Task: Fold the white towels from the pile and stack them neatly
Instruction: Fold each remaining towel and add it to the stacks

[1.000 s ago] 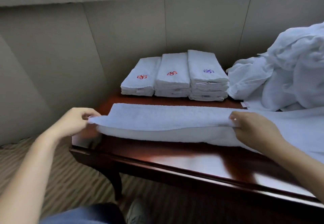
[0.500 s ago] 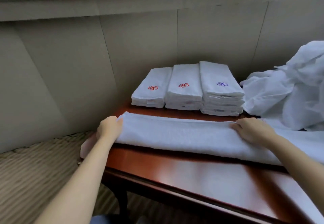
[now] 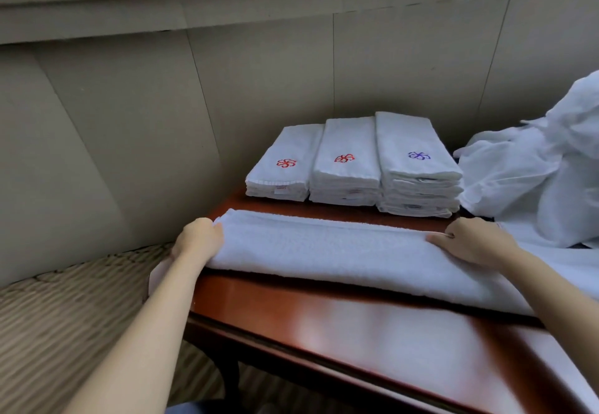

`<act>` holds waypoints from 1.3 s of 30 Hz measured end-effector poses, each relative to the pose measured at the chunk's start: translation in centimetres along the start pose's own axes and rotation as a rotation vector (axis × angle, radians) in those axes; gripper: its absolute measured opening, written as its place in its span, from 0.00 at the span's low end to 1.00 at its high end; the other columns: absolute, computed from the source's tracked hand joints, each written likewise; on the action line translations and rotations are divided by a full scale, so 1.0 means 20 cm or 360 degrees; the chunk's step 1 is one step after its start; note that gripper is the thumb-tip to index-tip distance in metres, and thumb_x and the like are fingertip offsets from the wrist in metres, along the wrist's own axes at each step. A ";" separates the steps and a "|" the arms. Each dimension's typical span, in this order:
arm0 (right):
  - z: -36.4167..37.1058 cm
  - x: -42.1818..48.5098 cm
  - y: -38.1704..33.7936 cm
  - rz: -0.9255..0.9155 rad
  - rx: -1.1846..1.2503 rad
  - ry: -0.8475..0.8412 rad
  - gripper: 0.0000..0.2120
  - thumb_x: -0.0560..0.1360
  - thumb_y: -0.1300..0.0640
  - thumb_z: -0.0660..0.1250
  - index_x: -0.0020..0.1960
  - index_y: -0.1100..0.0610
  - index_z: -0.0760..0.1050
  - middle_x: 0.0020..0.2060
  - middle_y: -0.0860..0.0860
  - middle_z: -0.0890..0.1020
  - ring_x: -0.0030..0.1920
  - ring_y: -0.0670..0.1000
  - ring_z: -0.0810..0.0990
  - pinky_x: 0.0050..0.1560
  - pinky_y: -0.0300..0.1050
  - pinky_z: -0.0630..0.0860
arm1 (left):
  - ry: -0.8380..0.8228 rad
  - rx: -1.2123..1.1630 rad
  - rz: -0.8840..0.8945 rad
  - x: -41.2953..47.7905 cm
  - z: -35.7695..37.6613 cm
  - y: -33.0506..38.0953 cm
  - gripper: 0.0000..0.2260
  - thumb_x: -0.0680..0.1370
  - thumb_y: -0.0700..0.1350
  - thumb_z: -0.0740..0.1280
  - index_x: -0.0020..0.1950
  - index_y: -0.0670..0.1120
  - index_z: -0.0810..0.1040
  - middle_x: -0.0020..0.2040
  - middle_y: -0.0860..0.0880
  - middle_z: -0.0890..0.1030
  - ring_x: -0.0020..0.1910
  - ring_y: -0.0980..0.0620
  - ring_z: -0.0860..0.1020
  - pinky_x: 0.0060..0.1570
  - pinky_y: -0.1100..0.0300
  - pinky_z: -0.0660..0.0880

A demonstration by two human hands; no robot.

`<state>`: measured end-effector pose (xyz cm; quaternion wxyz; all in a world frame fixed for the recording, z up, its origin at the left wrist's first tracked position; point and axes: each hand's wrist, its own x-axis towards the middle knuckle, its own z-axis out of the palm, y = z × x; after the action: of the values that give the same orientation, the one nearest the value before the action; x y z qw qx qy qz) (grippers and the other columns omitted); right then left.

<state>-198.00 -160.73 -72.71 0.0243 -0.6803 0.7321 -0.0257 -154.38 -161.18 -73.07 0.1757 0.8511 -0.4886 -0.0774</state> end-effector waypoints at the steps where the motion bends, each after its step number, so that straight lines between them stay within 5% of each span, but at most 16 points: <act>1: -0.01 -0.01 -0.01 -0.0027 0.0011 -0.0086 0.28 0.76 0.36 0.58 0.27 0.56 0.70 0.30 0.49 0.76 0.33 0.49 0.74 0.33 0.43 0.66 | 0.0064 0.0048 -0.0061 -0.01 0.00 0.01 0.17 0.82 0.50 0.53 0.58 0.41 0.76 0.59 0.39 0.77 0.57 0.38 0.75 0.50 0.52 0.71; 4: 0.00 -0.04 -0.07 -0.0135 0.0000 -0.0266 0.26 0.76 0.39 0.60 0.28 0.56 0.68 0.28 0.48 0.75 0.30 0.47 0.72 0.29 0.40 0.64 | 0.0232 0.0099 -0.0126 0.00 -0.01 0.01 0.15 0.82 0.50 0.55 0.58 0.44 0.76 0.59 0.40 0.77 0.57 0.37 0.75 0.50 0.52 0.69; 9: -0.01 -0.09 -0.11 -0.0222 -0.0007 -0.0343 0.23 0.78 0.42 0.59 0.31 0.56 0.67 0.30 0.48 0.74 0.31 0.48 0.71 0.32 0.41 0.65 | 0.0206 -0.0006 0.0143 -0.01 0.01 0.03 0.11 0.81 0.48 0.55 0.55 0.44 0.73 0.53 0.41 0.77 0.50 0.39 0.74 0.46 0.53 0.70; 13: 0.00 -0.11 -0.13 -0.0271 0.0041 -0.0036 0.20 0.79 0.45 0.58 0.32 0.55 0.64 0.33 0.48 0.73 0.38 0.54 0.74 0.37 0.45 0.68 | 0.0073 -0.0417 0.0287 0.00 0.01 0.08 0.11 0.80 0.46 0.57 0.41 0.41 0.70 0.42 0.45 0.75 0.44 0.42 0.72 0.38 0.54 0.65; 16: -0.02 -0.10 -0.12 -0.0247 0.0179 0.0244 0.19 0.80 0.49 0.58 0.31 0.52 0.62 0.35 0.50 0.73 0.38 0.54 0.72 0.37 0.46 0.67 | 0.0097 -0.0492 0.0274 0.04 0.01 0.05 0.10 0.81 0.45 0.56 0.44 0.41 0.67 0.43 0.42 0.74 0.43 0.42 0.71 0.40 0.54 0.65; 21: 0.03 -0.08 -0.09 -0.0112 0.0149 0.0215 0.17 0.81 0.47 0.55 0.34 0.51 0.65 0.43 0.53 0.79 0.41 0.56 0.74 0.41 0.46 0.69 | 0.0170 -0.0114 0.0171 0.05 0.03 0.04 0.11 0.83 0.49 0.52 0.45 0.44 0.65 0.47 0.42 0.74 0.45 0.41 0.72 0.44 0.52 0.68; 25: 0.08 -0.07 -0.12 0.0027 0.0061 0.0224 0.17 0.79 0.45 0.55 0.35 0.52 0.66 0.39 0.51 0.75 0.40 0.55 0.71 0.40 0.45 0.67 | 0.0218 0.0172 0.0097 0.06 0.04 0.10 0.11 0.83 0.50 0.51 0.50 0.45 0.69 0.56 0.41 0.77 0.54 0.39 0.75 0.47 0.53 0.68; 29: 0.10 -0.08 -0.14 0.0105 -0.0126 0.0377 0.16 0.78 0.40 0.54 0.41 0.52 0.65 0.43 0.50 0.78 0.46 0.56 0.78 0.39 0.46 0.65 | 0.0226 0.0348 0.0050 0.03 0.06 0.16 0.11 0.82 0.49 0.55 0.58 0.43 0.68 0.57 0.41 0.78 0.56 0.39 0.76 0.46 0.52 0.68; 33: 0.11 -0.10 -0.12 0.0144 -0.0030 0.0382 0.18 0.77 0.38 0.54 0.41 0.53 0.66 0.46 0.51 0.80 0.48 0.56 0.78 0.38 0.46 0.66 | -0.0037 0.0072 -0.0136 0.03 0.01 0.20 0.17 0.79 0.50 0.60 0.63 0.42 0.66 0.59 0.41 0.76 0.58 0.40 0.75 0.47 0.53 0.68; 36: 0.12 -0.11 -0.11 0.0153 0.0029 0.0369 0.19 0.77 0.38 0.53 0.41 0.53 0.66 0.46 0.51 0.79 0.48 0.56 0.78 0.39 0.46 0.66 | -0.0301 -0.0124 -0.0185 0.06 -0.09 0.13 0.14 0.76 0.43 0.63 0.58 0.37 0.72 0.51 0.40 0.77 0.51 0.40 0.77 0.42 0.55 0.70; 39: 0.12 -0.12 -0.12 0.0145 0.0064 0.0401 0.18 0.78 0.39 0.53 0.43 0.54 0.64 0.45 0.51 0.78 0.49 0.56 0.77 0.39 0.47 0.66 | -0.0266 -0.0074 -0.0181 0.02 -0.11 0.06 0.13 0.75 0.43 0.65 0.55 0.36 0.75 0.48 0.39 0.78 0.53 0.39 0.78 0.45 0.53 0.73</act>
<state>-195.29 -158.53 -74.94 -0.0531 -0.6372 0.7588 -0.1244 -154.46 -161.65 -70.62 0.1493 0.8637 -0.4506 -0.1693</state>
